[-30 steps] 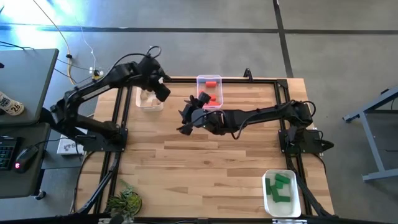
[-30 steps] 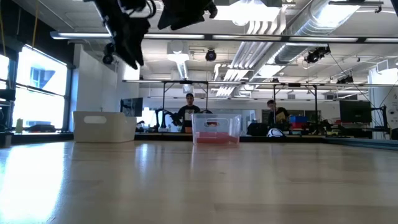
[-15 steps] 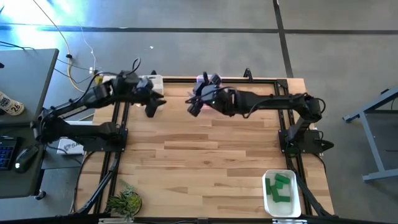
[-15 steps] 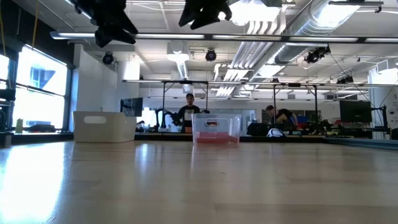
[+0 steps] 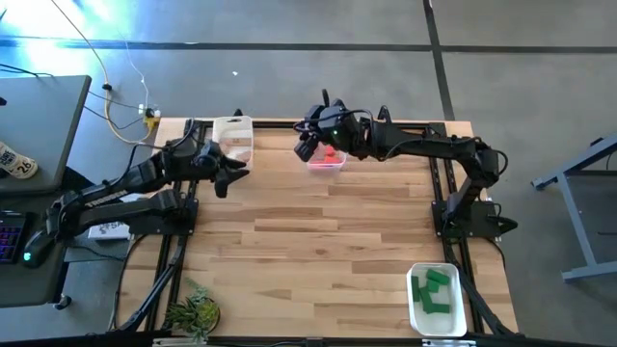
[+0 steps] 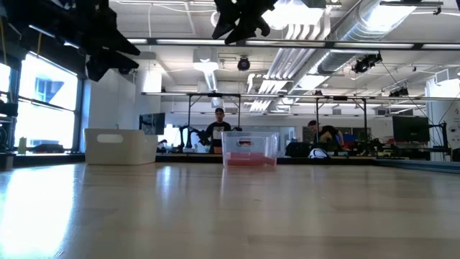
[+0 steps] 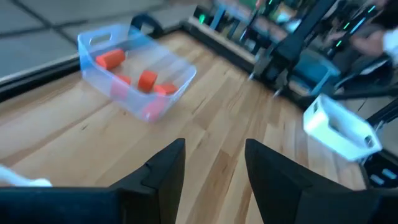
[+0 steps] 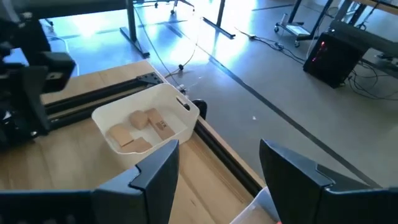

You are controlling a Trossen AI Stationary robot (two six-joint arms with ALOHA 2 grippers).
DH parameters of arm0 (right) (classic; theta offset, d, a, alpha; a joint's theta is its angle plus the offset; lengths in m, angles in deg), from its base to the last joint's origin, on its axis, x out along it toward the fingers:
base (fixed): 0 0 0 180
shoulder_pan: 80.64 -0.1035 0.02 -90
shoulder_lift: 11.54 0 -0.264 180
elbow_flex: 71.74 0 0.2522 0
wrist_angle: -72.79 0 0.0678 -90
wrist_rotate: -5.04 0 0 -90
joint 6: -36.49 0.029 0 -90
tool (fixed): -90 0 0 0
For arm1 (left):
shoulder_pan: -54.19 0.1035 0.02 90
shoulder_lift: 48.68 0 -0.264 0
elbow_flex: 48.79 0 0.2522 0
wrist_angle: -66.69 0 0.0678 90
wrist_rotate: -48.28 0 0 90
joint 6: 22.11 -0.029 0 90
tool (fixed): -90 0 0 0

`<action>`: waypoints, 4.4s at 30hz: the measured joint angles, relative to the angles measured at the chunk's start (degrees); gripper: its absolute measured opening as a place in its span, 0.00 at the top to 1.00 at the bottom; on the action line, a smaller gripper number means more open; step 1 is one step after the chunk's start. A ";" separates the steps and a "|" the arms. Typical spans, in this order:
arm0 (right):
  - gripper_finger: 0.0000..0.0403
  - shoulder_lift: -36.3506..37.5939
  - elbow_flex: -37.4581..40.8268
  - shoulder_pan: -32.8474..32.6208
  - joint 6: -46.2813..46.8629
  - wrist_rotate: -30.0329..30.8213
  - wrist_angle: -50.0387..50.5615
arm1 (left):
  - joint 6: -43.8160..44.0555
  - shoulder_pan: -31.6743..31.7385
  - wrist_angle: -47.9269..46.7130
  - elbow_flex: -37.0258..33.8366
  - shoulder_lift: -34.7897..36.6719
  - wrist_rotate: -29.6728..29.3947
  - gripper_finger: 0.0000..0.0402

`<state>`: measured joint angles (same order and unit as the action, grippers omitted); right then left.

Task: Sort & place blocks by color
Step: Return to Home Position

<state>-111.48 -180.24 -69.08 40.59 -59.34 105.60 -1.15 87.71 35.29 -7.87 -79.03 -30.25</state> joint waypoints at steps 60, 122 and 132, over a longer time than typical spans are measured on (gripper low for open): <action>1.00 69.80 43.53 7.93 1.26 -13.63 18.23 | 4.34 0.07 18.00 -25.67 24.52 -0.34 0.61; 1.00 93.15 92.06 7.90 10.88 -22.68 -14.51 | 4.37 0.09 17.98 -25.62 24.51 -0.27 0.61; 1.00 93.14 92.06 7.90 10.88 -22.67 -14.49 | 4.36 0.09 17.98 -25.62 24.50 -0.27 0.61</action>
<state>-18.34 -88.18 -61.17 51.47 -82.00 91.11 3.21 87.80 53.27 -33.49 -54.53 -30.52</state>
